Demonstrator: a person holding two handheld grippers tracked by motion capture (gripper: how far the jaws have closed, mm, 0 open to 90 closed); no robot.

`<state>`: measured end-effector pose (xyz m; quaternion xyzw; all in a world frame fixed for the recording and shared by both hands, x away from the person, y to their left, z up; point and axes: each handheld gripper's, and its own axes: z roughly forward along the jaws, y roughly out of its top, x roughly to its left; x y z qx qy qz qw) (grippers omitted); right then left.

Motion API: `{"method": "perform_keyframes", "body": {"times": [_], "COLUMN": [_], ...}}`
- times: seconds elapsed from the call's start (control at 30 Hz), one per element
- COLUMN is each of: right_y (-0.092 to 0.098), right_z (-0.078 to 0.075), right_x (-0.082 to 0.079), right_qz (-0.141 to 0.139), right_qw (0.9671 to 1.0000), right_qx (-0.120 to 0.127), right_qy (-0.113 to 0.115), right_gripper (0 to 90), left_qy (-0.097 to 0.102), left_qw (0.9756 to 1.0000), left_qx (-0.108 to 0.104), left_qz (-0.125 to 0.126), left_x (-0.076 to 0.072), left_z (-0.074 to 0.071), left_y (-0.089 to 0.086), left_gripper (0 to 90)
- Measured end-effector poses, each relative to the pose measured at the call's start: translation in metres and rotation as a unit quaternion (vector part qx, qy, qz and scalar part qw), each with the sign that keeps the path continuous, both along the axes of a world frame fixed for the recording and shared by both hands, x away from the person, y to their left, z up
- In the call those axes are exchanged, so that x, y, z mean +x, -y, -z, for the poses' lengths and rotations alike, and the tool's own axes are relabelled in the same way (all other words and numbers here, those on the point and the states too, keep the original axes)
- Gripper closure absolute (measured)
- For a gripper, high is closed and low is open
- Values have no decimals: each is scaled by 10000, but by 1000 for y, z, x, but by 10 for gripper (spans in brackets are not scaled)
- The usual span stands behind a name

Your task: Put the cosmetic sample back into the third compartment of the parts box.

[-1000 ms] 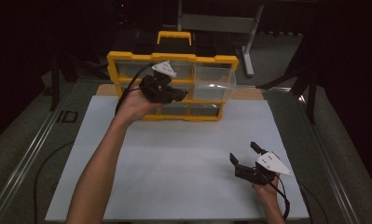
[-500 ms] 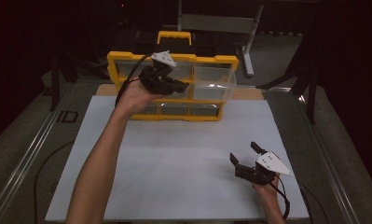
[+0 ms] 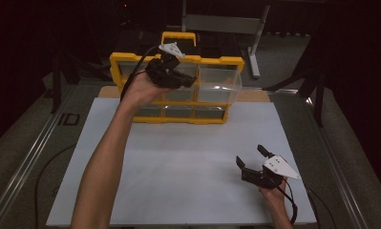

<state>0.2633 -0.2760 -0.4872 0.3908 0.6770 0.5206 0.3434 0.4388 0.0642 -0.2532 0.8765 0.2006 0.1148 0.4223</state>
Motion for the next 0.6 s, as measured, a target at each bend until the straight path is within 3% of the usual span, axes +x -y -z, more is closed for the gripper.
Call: {"method": "perform_keyframes", "body": {"times": [0.6], "right_y": [1], "right_z": [0], "right_x": [0], "right_qz": [26], "right_qw": [10000], "right_qx": [20], "right_qy": [16], "right_gripper": [102], "left_qy": [4], "left_qw": [9999], "left_qx": [-66], "left_qz": [-112], "left_x": [10], "left_z": [-18], "left_y": [13], "left_gripper": [816]}}
